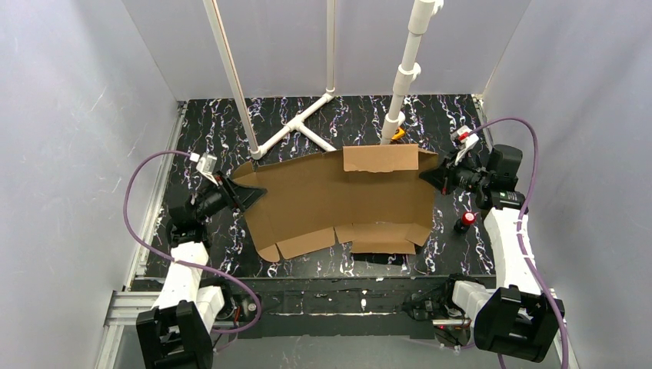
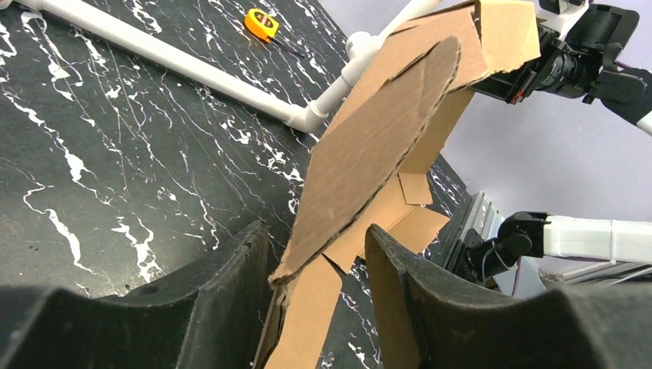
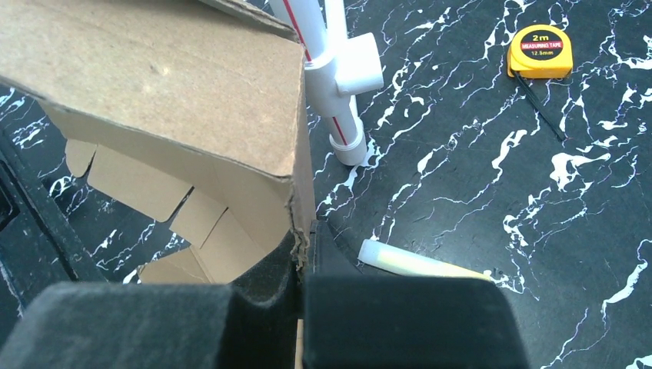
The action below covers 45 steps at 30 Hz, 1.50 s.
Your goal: Fold the paper box
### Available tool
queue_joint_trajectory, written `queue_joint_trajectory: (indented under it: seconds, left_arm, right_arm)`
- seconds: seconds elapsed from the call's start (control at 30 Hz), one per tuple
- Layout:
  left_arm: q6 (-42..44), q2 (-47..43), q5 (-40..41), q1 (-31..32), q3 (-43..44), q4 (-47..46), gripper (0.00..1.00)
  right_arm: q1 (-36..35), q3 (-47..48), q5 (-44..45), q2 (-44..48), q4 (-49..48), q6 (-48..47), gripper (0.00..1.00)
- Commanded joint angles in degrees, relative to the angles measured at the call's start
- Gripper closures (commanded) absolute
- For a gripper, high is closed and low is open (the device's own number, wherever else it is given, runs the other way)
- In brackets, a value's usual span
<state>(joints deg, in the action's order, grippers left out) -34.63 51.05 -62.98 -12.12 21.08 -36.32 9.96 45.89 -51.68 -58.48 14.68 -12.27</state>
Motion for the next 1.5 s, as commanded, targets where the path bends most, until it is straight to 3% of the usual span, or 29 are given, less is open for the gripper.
queue_joint_trajectory:
  seconds: [0.0, 0.07, 0.17, 0.3, 0.5, 0.63, 0.77, 0.83, 1.07, 1.27, 1.47]
  left_arm:
    - [2.84, 0.07, -0.66, 1.77, 1.15, 0.54, 0.53]
    - [3.28, 0.44, -0.53, 3.11, 1.18, 0.59, 0.54]
    - [3.5, 1.53, -0.87, 4.88, 1.63, 0.55, 0.65]
    - [3.53, -0.27, -0.38, 5.24, 1.88, 0.54, 1.0]
    - [0.39, -7.25, 2.84, 5.2, 5.47, 5.11, 1.0]
    - [5.72, -8.36, 3.17, 5.21, 13.61, 20.95, 1.0]
    - [20.37, -8.75, 7.47, 6.2, 22.98, 43.54, 1.0]
    - [25.01, -8.68, 8.97, 7.44, 25.67, 49.28, 1.0]
    - [25.5, -8.06, 10.51, 8.78, 28.69, 50.74, 1.0]
    - [26.67, -7.15, 12.47, 9.51, 33.52, 54.73, 1.0]
    - [30.26, -5.93, 15.41, 11.01, 37.6, 59.51, 1.0]
  right_arm:
    - [0.42, -1.0, -0.92, 1.15, -4.3, 2.46, 0.99]
    - [0.42, -1.27, -1.71, 1.17, -4.79, 2.8, 0.99]
    - [0.42, -1.57, -2.13, 1.17, -5.32, 3.22, 0.99]
    - [0.42, -1.68, -1.77, 1.17, -5.4, 3.22, 0.99]
    - [0.42, 0.06, -5.83, 1.09, 0.15, -3.35, 0.99]
    - [0.43, 1.64, -4.48, 0.96, 6.11, -9.22, 0.93]
    - [0.42, 1.5, -6.14, 0.43, 9.35, -11.26, 0.87]
    - [0.37, 1.32, -6.26, 0.32, 9.6, -11.83, 0.84]
    - [-2.3, 2.78, -1.31, -0.97, 6.39, -10.44, 0.84]
    - [-5.26, 5.63, -0.96, -1.73, 10.7, -15.08, 0.7]
    - [-5.83, 6.21, -0.83, -1.2, 11.46, -16.13, 0.66]
